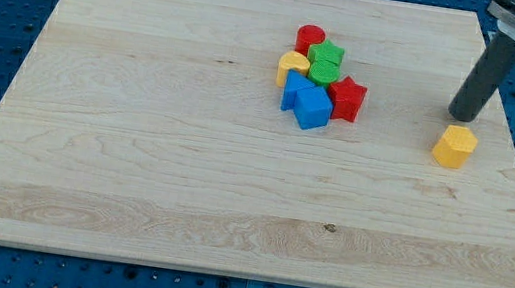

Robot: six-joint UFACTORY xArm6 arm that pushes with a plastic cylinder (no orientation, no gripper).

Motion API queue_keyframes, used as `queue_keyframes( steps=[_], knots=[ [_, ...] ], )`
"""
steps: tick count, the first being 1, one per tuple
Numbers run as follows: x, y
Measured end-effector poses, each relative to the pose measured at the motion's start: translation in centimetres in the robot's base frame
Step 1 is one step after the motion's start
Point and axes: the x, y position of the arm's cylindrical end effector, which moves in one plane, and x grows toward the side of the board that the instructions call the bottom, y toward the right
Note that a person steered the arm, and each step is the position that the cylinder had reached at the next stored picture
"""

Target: Point your arm towards the yellow hexagon

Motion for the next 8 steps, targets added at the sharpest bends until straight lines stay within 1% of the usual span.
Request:
queue_keyframes(
  steps=[1, 2, 4, 5, 6, 8],
  knots=[
    [2.4, 3.6],
    [4.4, 5.8],
    [6.8, 6.7],
    [9.6, 5.9],
    [11.9, 3.7],
    [11.3, 0.8]
  ],
)
